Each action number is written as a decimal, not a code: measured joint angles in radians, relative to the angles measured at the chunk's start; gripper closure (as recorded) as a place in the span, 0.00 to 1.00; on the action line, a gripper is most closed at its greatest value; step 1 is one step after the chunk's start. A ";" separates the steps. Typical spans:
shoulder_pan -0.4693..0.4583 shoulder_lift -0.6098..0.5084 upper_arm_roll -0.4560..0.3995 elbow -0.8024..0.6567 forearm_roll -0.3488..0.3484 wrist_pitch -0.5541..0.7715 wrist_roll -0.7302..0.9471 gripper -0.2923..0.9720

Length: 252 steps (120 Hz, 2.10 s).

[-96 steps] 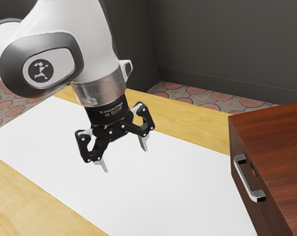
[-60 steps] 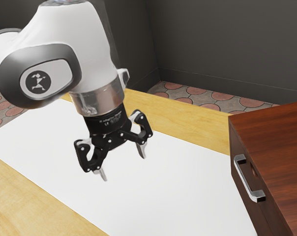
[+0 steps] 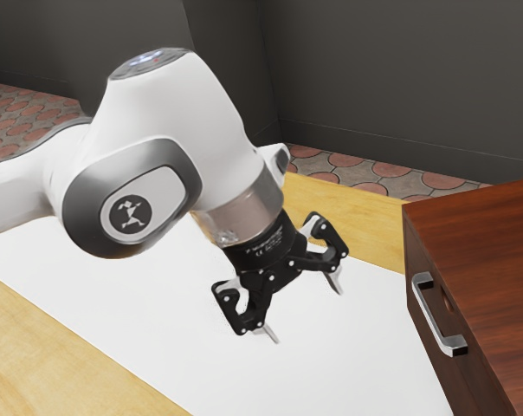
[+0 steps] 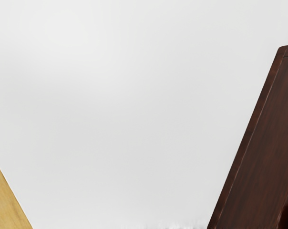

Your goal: Pull the drawer handle with one arm to open the drawer

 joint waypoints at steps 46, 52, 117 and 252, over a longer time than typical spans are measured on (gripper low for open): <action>0.001 0.061 -0.056 0.007 -0.020 0.116 0.077 0.23; 0.001 0.073 -0.057 0.010 -0.022 0.129 0.085 0.23; 0.004 0.195 -0.069 0.076 -0.029 0.217 0.157 0.23; 0.015 0.280 -0.083 0.115 -0.024 0.284 0.236 0.43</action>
